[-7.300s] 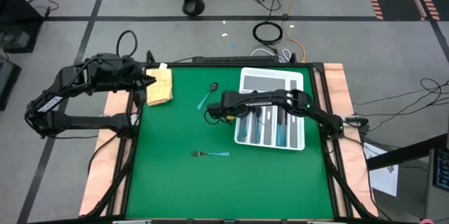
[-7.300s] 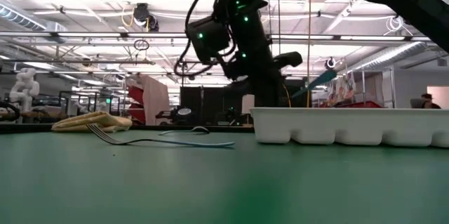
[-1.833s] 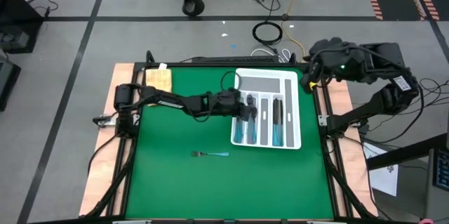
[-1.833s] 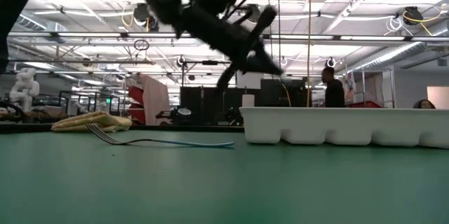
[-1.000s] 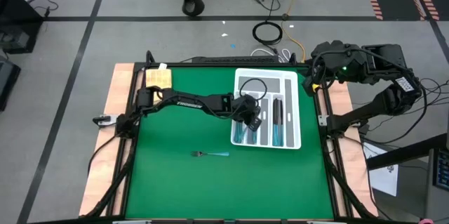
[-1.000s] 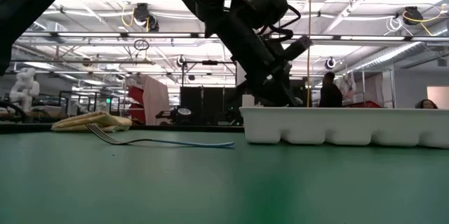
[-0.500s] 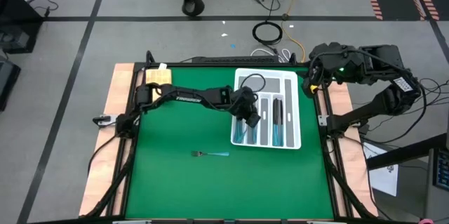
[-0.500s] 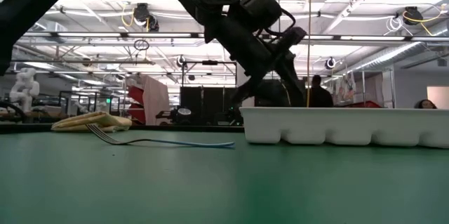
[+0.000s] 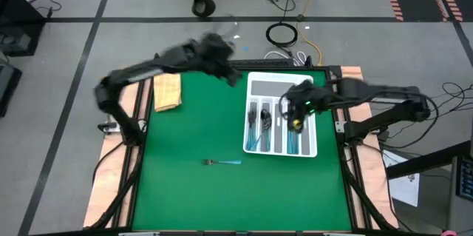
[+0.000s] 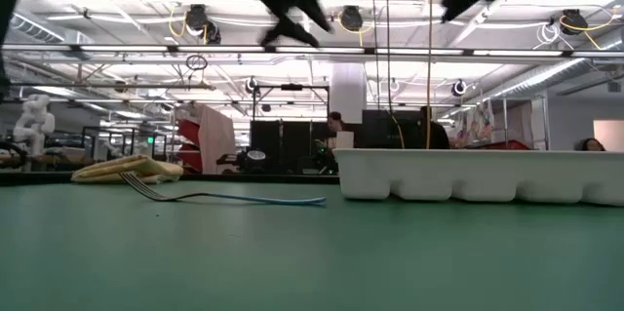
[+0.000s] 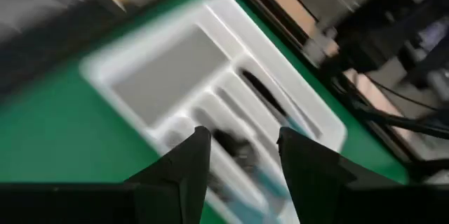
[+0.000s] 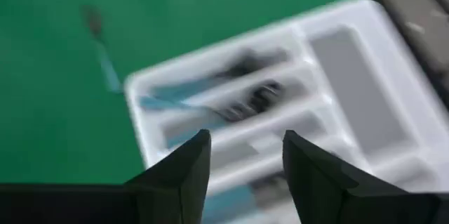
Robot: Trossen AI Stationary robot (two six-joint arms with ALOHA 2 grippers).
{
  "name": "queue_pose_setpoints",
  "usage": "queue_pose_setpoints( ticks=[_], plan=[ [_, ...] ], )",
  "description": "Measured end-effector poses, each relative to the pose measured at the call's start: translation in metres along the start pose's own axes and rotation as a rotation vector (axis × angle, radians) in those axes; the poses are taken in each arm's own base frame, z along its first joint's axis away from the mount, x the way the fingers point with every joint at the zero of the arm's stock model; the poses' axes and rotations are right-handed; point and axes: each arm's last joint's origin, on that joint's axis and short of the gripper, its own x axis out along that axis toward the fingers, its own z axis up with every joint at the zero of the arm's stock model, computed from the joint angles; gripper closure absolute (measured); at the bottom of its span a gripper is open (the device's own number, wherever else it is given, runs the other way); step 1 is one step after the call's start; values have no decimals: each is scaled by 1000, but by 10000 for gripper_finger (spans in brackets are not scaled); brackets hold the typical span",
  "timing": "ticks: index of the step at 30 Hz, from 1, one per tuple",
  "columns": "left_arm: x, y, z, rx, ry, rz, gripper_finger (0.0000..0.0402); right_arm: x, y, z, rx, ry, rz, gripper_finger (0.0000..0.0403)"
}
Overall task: Sort silverware
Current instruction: Put the blue spoon into the silverware tray with the other blue spoons
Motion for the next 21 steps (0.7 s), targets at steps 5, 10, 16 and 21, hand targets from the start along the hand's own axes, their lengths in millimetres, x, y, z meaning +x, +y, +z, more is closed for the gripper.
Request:
queue_pose_setpoints(
  ticks=[5, 10, 16, 21],
  plan=[
    [-93, 4, 6, 72, -173, 175, 227, 61, 12, 2, -29, -43, 63, 257],
    [-160, -5, -2, 125, -349, 238, 227, 115, 14, 3, -27, 55, 48, 282],
    [-195, -10, -13, 181, -420, 286, 227, 166, 16, -3, -53, 223, 22, 334],
    [-197, -6, -21, 180, -353, 334, 226, 191, 11, -6, -70, 285, -5, 366]
  ],
)
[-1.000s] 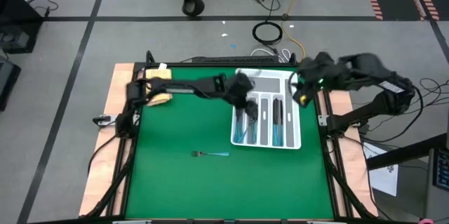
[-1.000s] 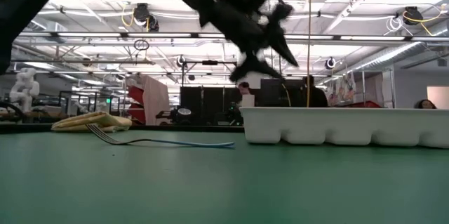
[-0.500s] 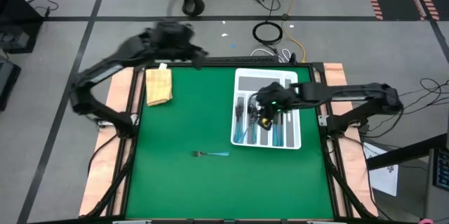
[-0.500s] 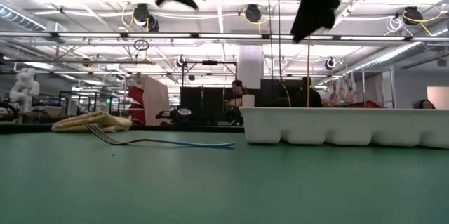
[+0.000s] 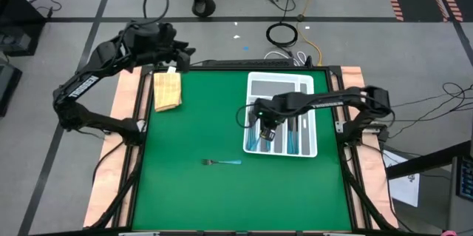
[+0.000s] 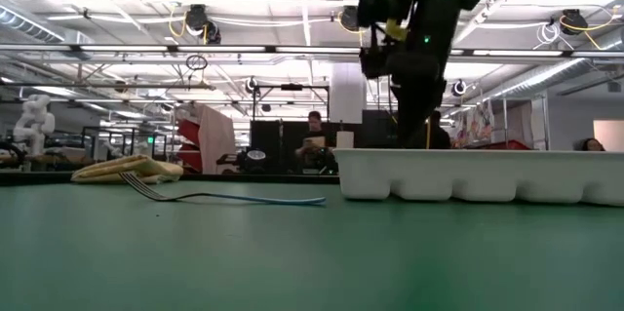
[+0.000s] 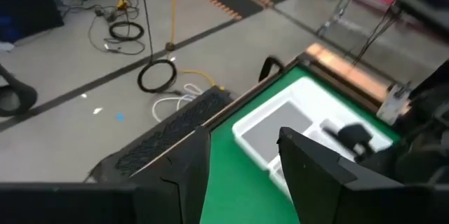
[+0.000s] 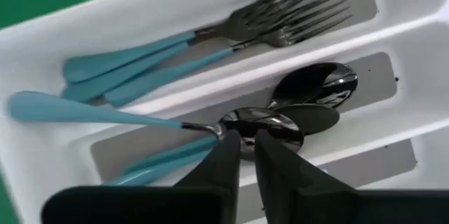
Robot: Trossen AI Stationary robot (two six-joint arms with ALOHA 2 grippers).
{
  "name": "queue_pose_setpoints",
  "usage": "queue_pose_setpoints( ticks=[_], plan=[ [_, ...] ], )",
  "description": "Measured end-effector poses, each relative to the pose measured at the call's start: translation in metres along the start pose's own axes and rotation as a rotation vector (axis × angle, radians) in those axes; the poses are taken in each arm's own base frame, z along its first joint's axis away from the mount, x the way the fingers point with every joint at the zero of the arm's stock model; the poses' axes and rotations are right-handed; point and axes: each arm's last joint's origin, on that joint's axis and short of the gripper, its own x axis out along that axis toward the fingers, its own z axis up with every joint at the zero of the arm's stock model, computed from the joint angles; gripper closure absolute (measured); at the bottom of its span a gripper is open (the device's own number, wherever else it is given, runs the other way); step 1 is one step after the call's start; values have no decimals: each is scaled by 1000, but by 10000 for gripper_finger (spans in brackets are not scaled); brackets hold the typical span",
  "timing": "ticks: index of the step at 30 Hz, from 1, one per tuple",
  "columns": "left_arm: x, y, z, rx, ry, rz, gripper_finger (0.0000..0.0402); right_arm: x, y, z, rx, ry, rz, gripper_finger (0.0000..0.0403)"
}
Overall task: Sort silverware
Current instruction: Put the blue spoon into the silverware tray with the other blue spoons, then put the blue fork into the silverware tray with the other blue forks
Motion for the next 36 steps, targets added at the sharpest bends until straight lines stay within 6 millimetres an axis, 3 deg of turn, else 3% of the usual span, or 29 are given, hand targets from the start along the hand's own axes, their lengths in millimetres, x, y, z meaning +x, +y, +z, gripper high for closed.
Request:
queue_pose_setpoints(
  ticks=[6, 12, 27, 32, 36],
  plan=[
    [6, 2, -9, 53, 63, 28, 226, 17, -6, 2, -2, 45, -16, 398],
    [8, 2, -11, 107, 70, 33, 226, 30, -15, 2, 11, 108, -17, 400],
    [9, 4, -10, 168, 64, 68, 226, 32, -61, 12, 83, 72, -107, 402],
    [9, 4, -10, 176, 64, 68, 226, 25, -61, 19, 78, 39, -67, 403],
    [8, 4, -18, 137, 154, 32, 226, 4, -41, 34, 31, -6, 18, 403]
  ],
)
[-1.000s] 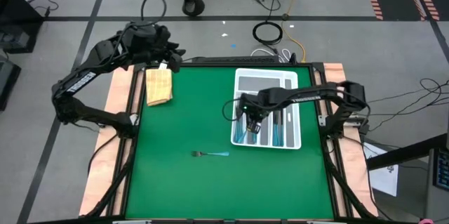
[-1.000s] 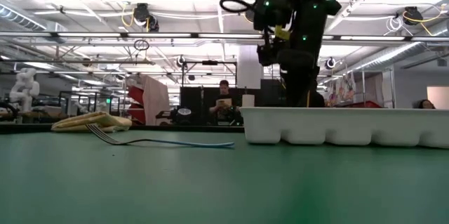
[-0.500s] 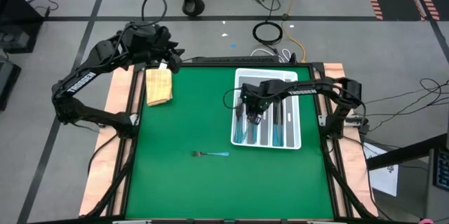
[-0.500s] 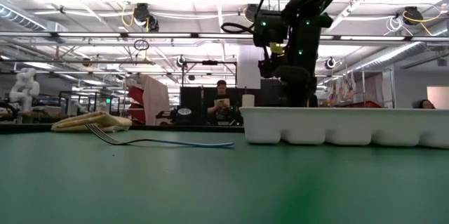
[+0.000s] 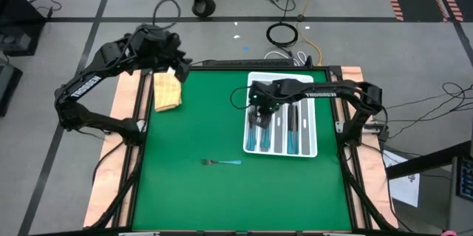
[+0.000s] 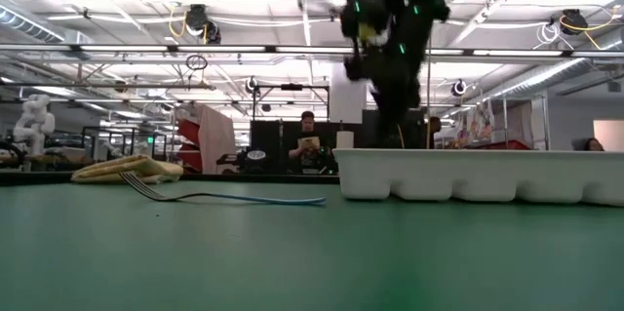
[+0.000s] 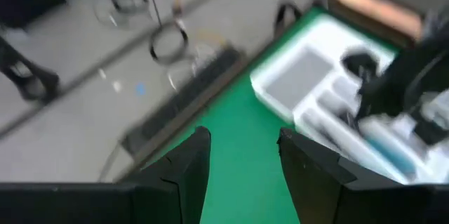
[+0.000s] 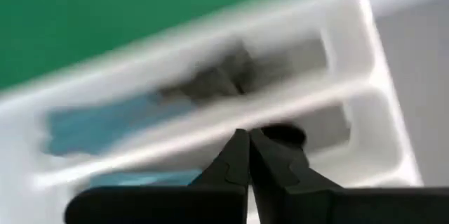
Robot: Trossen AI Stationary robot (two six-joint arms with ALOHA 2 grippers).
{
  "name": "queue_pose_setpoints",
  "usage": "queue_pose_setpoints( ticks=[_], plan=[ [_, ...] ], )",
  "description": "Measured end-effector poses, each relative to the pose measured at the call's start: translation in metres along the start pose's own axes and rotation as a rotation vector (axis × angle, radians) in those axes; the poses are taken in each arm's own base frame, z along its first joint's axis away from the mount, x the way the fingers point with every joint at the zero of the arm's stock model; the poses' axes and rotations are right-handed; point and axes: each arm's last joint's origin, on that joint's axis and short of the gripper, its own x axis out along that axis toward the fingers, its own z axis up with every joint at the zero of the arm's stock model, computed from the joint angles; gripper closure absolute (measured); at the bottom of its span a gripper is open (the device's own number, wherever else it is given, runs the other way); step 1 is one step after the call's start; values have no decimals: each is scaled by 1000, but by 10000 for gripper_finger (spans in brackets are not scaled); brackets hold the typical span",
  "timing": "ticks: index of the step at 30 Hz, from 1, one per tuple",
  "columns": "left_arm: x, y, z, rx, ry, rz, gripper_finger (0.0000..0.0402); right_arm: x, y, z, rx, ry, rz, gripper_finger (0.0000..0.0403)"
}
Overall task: Sort silverware
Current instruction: Put the blue fork into the silverware tray with the other blue forks
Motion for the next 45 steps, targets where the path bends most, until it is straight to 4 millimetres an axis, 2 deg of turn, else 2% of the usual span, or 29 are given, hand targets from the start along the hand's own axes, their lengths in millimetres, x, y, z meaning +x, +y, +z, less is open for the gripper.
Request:
queue_pose_setpoints(
  ticks=[2, 4, 7, 12, 15, 21, 25, 29, 34, 40, 45],
  plan=[
    [1, -1, -8, 10, 85, -27, 226, -22, 15, 12, -55, -74, -14, 403],
    [6, -6, -21, 28, 184, -69, 226, -53, 28, 24, -105, -171, -44, 403],
    [24, -22, -50, 77, 347, -139, 226, -102, 41, 32, -167, -280, -75, 403],
    [57, -54, -110, 170, 554, -193, 226, -175, 50, 23, -238, -361, -22, 397],
    [73, -68, -143, 99, 616, -184, 226, -198, 48, 12, -216, -352, -14, 376],
    [84, -84, -193, -289, 729, -149, 223, -201, 47, -1, -176, -258, -26, 316],
    [76, -96, -216, -485, 758, -154, 216, -194, 46, -4, -174, -217, -33, 290],
    [60, -106, -225, -638, 652, -94, 214, -187, 47, -5, -180, -192, -39, 281],
    [54, -125, -239, -751, 556, -128, 214, -181, 47, -6, -195, -172, -46, 282],
    [62, -147, -267, -788, 579, -80, 214, -180, 47, -5, -193, -190, -45, 284],
    [71, -166, -278, -865, 586, -148, 214, -180, 48, -3, -197, -208, -42, 284]
  ],
)
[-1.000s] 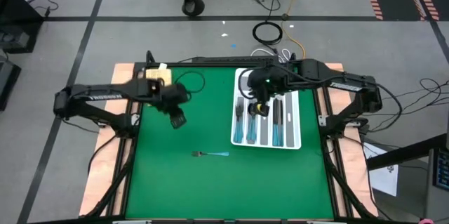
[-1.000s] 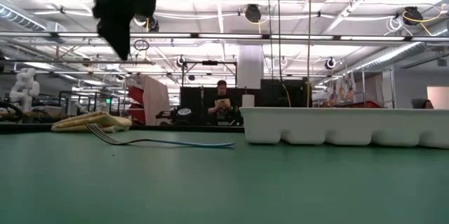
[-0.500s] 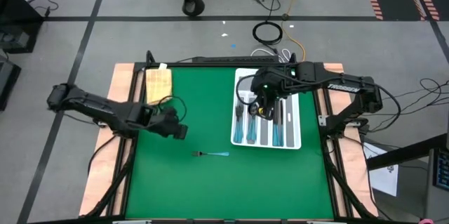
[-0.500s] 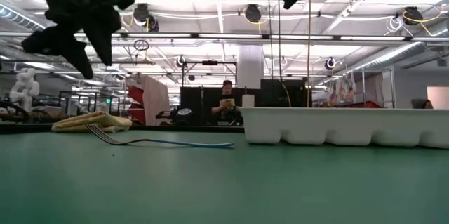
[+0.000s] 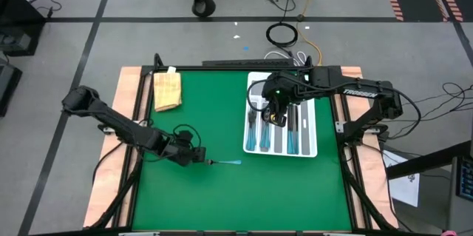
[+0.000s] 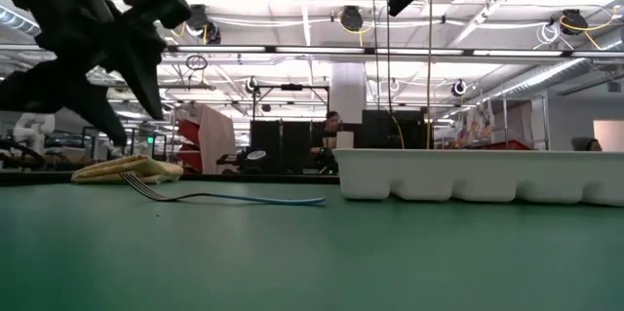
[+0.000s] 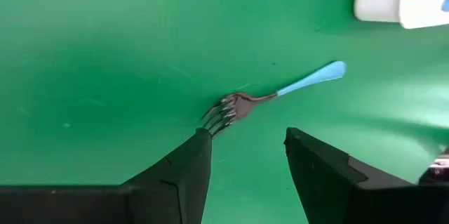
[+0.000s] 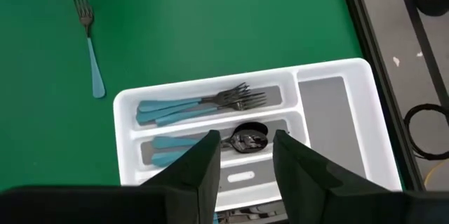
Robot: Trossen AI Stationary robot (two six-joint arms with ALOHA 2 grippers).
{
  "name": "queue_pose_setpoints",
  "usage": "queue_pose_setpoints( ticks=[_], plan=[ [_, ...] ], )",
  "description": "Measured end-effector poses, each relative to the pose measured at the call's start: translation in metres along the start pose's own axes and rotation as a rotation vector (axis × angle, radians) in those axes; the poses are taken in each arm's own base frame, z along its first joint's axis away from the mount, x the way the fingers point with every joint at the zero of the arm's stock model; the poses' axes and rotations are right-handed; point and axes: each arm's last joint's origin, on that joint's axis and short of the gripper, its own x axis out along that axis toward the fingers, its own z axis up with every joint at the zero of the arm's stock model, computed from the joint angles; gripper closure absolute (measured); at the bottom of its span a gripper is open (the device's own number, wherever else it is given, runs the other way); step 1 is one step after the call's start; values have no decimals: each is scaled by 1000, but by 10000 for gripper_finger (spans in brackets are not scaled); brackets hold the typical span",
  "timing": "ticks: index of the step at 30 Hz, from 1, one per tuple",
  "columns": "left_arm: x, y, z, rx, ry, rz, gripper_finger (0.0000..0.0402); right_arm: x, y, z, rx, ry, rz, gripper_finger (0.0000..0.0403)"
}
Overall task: Sort silverware
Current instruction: Put the blue fork into the silverware tray with the other blue forks
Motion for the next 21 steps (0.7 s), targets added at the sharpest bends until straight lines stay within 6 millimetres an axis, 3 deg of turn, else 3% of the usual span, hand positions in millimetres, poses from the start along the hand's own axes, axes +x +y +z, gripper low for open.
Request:
queue_pose_setpoints(
  ticks=[21],
  plan=[
    [37, 2, -15, -19, 21, 36, 214, 0, 0, 0, -2, -1, 0, 284]
  ],
)
